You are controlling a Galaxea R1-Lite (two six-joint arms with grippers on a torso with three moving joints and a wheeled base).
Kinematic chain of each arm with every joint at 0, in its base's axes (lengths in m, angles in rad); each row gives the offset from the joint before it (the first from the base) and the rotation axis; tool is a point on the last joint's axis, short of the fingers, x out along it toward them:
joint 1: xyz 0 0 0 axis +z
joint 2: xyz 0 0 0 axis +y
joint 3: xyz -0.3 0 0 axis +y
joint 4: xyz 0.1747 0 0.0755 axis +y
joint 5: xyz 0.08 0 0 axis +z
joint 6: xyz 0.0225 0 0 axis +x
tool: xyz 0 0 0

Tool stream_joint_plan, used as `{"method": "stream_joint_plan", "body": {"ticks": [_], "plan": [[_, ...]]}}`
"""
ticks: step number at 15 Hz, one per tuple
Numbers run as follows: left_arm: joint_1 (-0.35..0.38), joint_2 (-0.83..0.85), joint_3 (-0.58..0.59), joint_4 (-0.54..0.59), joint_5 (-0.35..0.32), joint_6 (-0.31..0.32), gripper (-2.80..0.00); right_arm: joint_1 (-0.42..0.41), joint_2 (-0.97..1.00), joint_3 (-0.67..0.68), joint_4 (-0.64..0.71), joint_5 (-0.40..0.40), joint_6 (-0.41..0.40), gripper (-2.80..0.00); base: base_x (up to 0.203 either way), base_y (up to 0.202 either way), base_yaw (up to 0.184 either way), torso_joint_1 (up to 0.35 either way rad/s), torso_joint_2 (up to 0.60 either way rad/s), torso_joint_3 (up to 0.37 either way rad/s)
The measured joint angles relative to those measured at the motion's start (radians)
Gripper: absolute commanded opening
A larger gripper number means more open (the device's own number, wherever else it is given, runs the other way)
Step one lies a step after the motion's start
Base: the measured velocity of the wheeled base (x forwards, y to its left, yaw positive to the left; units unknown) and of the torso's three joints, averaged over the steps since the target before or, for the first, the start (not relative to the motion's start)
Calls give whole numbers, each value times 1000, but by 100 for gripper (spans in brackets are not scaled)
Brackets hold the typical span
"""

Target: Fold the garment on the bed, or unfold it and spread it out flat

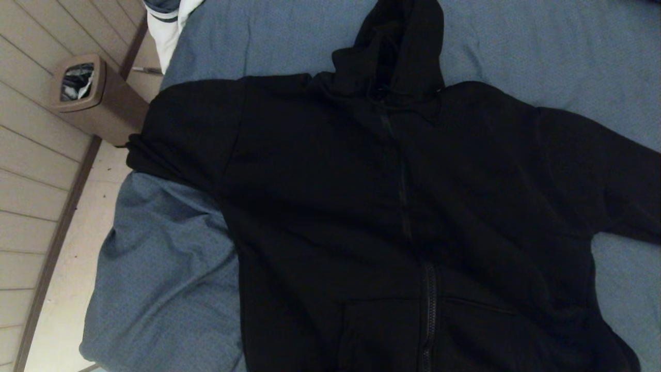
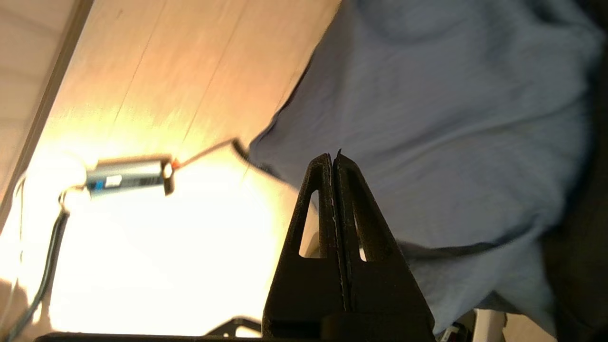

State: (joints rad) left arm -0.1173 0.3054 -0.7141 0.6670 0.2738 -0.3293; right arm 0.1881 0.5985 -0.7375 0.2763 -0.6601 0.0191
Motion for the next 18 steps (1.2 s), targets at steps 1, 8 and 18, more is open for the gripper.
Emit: {"method": "stream_joint_plan", "body": {"ticks": [1, 8, 18], "plan": [[16, -13, 17, 2, 0, -10, -280, -77, -67, 71, 5, 0, 0, -280, 0, 0, 0, 0, 0, 0], [129, -149, 276, -183, -46, 171, -280, -213, -363, 449, -115, 244, 15, -280, 0, 0, 0, 0, 0, 0], [119, -303, 709, -682, -271, 324, -280, -194, -599, 735, -361, 643, -127, -280, 0, 0, 0, 0, 0, 0]]}}
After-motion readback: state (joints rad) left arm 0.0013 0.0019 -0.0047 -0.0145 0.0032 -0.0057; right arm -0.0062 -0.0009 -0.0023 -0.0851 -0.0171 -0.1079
